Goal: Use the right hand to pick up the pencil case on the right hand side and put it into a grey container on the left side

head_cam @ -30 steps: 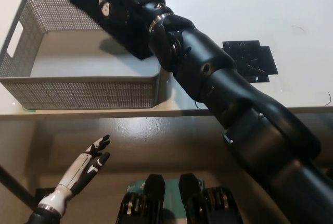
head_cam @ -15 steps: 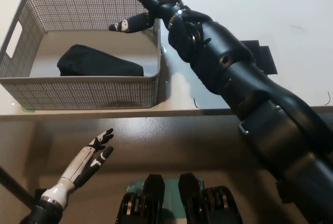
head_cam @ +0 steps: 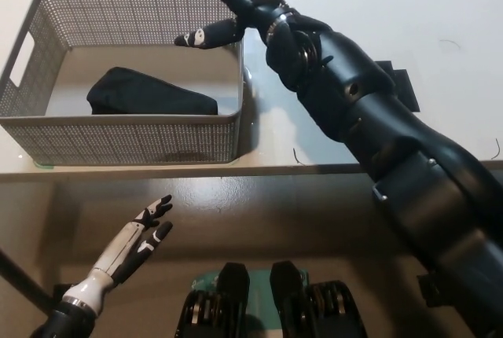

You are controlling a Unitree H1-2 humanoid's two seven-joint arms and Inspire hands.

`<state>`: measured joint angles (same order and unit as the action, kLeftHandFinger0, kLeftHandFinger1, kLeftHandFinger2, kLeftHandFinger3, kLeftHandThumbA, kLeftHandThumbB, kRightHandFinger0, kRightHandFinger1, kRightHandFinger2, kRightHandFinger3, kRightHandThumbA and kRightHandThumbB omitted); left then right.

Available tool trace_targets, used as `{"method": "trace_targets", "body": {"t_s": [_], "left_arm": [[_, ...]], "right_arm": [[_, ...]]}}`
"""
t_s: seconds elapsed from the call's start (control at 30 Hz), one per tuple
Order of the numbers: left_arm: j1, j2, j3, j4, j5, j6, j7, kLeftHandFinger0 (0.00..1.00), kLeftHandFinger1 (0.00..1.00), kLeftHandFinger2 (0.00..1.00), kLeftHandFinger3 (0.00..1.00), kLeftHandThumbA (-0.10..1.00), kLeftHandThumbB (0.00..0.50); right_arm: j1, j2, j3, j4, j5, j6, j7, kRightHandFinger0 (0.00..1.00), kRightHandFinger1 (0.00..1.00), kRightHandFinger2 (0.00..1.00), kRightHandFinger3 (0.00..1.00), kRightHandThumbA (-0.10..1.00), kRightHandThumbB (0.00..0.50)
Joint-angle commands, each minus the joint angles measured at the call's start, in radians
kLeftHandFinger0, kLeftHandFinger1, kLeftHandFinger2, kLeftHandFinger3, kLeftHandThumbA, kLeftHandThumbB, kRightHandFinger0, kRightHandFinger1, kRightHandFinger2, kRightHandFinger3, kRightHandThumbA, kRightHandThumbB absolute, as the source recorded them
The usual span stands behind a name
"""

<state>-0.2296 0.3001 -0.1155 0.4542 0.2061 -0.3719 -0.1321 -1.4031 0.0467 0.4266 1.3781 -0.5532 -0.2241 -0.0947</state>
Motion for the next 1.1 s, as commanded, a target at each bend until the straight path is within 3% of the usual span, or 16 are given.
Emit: {"method": "trace_targets", "body": {"t_s": [0.0,0.1,0.3,0.77,0.87,1.07], "left_arm": [[-0.016,0.031,0.003,-0.025,0.001,-0.003,-0.013,1.00,1.00,0.97,1.00,1.00,0.500],[-0.019,0.030,0.004,-0.019,0.002,-0.001,-0.011,1.00,1.00,0.95,1.00,1.00,0.500],[-0.012,0.025,0.006,-0.014,0.000,-0.008,-0.006,1.00,1.00,0.92,1.00,1.00,0.500],[-0.009,0.031,0.018,0.013,-0.006,-0.023,0.005,0.99,1.00,0.87,1.00,1.00,0.500],[-0.001,0.030,0.019,0.013,-0.009,-0.021,0.005,0.95,0.94,0.83,1.00,1.00,0.500],[0.010,0.027,0.025,0.019,-0.017,-0.020,0.008,0.94,0.98,0.85,1.00,1.00,0.500]], "right_arm": [[0.000,-0.040,-0.036,-0.092,0.052,-0.069,0.003,1.00,1.00,1.00,1.00,1.00,0.482],[0.049,-0.061,-0.056,-0.187,0.068,-0.081,0.018,1.00,1.00,1.00,1.00,1.00,0.438],[0.166,-0.106,-0.080,-0.413,0.088,-0.060,0.076,1.00,1.00,1.00,1.00,1.00,0.414],[0.485,-0.224,-0.136,-0.959,0.103,0.041,0.168,1.00,1.00,1.00,1.00,1.00,0.431],[0.587,-0.249,-0.149,-1.070,0.108,0.032,0.162,1.00,1.00,1.00,1.00,1.00,0.417],[0.790,-0.254,-0.189,-1.324,0.206,0.071,0.188,1.00,1.00,1.00,1.00,1.00,0.440]]}}
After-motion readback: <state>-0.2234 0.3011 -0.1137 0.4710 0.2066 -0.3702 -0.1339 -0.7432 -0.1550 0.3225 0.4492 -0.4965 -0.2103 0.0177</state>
